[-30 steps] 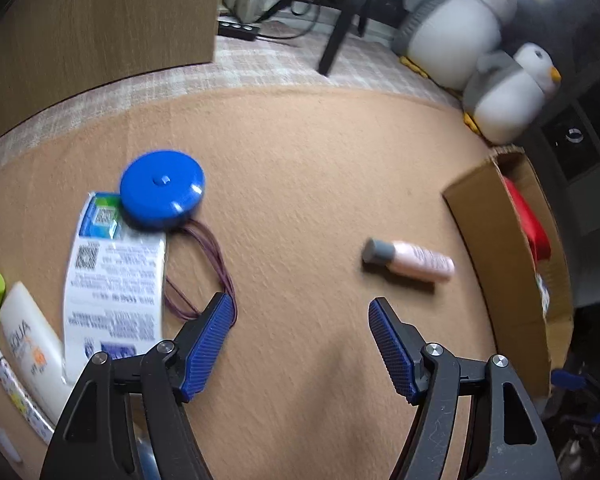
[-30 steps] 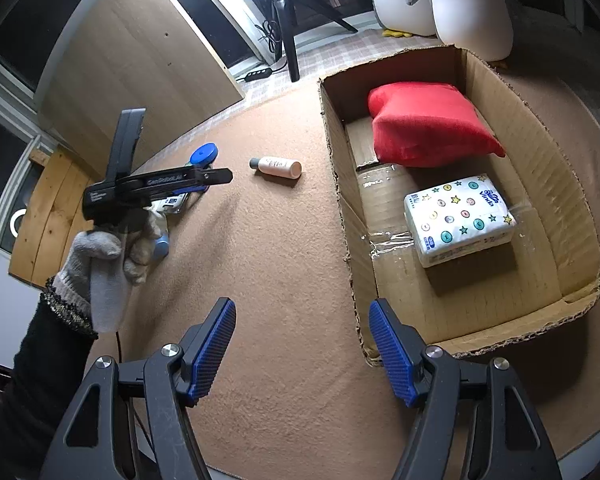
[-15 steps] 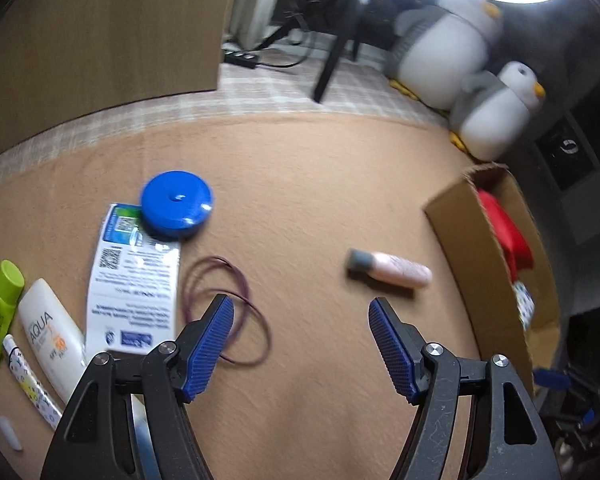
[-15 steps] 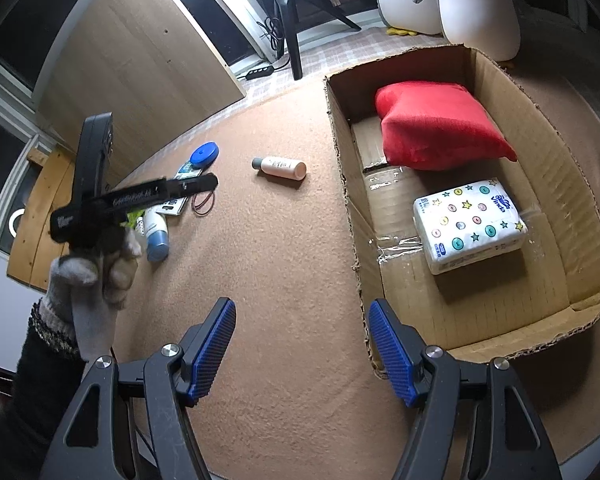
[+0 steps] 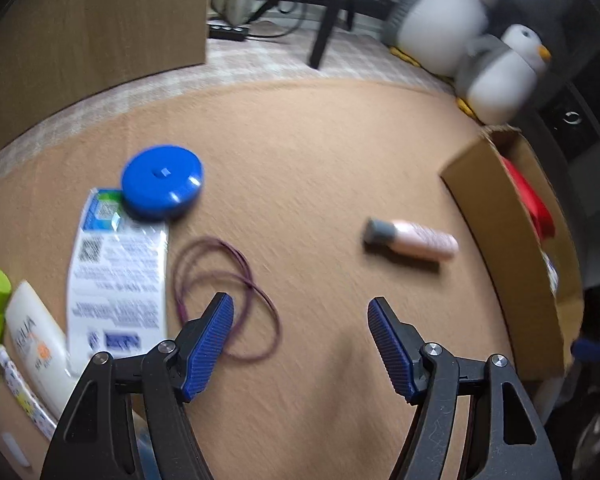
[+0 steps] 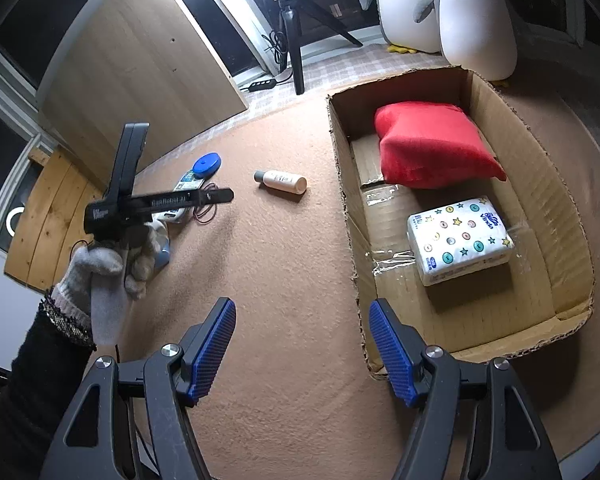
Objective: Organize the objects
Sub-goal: 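Move the left gripper toward the purple cord on the floor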
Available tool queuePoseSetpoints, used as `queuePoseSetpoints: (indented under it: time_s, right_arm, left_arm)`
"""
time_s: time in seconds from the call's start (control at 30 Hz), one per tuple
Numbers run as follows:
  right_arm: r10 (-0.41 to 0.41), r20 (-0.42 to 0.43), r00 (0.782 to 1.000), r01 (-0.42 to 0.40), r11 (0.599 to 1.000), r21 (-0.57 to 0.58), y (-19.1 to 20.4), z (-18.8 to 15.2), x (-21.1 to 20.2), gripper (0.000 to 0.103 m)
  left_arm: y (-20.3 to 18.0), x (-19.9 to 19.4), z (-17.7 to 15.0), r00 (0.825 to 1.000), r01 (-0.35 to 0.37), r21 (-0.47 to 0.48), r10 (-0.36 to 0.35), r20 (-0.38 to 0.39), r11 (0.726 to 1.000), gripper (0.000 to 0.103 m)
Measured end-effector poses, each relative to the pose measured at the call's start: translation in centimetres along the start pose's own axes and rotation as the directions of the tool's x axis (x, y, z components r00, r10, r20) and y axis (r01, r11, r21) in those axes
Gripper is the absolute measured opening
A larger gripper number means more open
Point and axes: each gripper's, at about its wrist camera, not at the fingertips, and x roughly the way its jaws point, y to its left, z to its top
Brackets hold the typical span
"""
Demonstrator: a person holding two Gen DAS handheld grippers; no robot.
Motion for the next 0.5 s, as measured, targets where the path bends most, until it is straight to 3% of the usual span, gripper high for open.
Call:
queuePoseSetpoints:
  time_s: [0.23,0.5]
  right_arm:
    - [0.01,-0.001,1.0,-0.01,1.0,-0.027,1.1,0.4,0.3,0.066]
    - [0.036,-0.009,0.999,-0.036,0.997,-0.063,2.8,0.5,0.9,0.066]
  left_arm:
    - [-2.3,-0.6,-4.0,0.996,0.091,0.005,-0.091,-0.018,0.996,0.072]
    - [-6.5,-1.6,-11.3,0.977,0.211,-0.032,-0.212,-0.014,0.977,0.073]
